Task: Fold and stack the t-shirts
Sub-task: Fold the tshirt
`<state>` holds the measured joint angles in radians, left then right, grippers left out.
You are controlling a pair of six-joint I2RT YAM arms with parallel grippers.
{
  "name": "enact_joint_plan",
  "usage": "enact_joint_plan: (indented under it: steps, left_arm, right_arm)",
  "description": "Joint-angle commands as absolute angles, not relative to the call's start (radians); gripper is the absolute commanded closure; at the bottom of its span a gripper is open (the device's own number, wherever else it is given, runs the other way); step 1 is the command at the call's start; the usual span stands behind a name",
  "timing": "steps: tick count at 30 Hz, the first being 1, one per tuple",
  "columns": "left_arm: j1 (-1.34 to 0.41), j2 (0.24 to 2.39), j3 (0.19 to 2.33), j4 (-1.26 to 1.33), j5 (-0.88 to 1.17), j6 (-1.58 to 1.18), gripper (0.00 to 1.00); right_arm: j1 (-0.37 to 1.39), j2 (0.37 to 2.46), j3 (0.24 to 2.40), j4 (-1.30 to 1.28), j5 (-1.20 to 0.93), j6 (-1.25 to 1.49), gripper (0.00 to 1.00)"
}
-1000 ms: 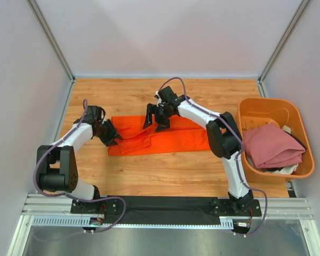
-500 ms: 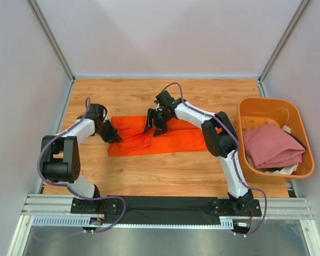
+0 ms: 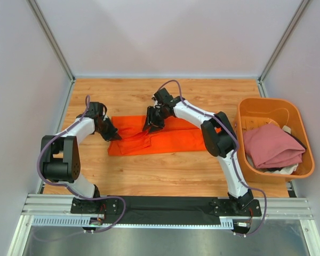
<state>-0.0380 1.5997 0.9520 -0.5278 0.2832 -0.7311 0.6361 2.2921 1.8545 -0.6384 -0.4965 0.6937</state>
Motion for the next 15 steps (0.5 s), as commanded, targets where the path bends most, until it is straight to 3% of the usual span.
enact_joint_plan:
  steps: [1,6,8,9,10,11,15]
  left_arm:
    - [-0.040,1.569,0.979,-0.531,0.302,-0.713,0.94]
    - [-0.040,1.552,0.980,-0.538,0.313,-0.707,0.94]
    - [-0.040,1.546,0.982,-0.541,0.322,-0.707,0.95]
    - [-0.040,1.536,0.983,-0.548,0.328,-0.704,0.96]
    - [-0.041,1.529,0.983,-0.554,0.333,-0.706,0.98]
    - [-0.041,1.508,0.980,-0.560,0.337,-0.707,0.98]
    - [-0.054,1.457,0.957,-0.581,0.347,-0.729,1.00]
  right_arm:
    - [0.646,2.333,1.911,-0.633,-0.499,0.709,0.59]
    - [0.658,2.349,1.917,-0.655,-0.479,0.696,0.59]
    - [0.660,2.359,1.924,-0.669,-0.471,0.686,0.69]
    - [0.658,2.361,1.934,-0.679,-0.456,0.681,0.77]
    - [0.660,2.356,1.939,-0.704,-0.445,0.675,0.95]
    - [0.660,2.335,1.939,-0.709,-0.419,0.667,1.00]
    - [0.660,2.284,1.919,-0.722,-0.393,0.658,1.00]
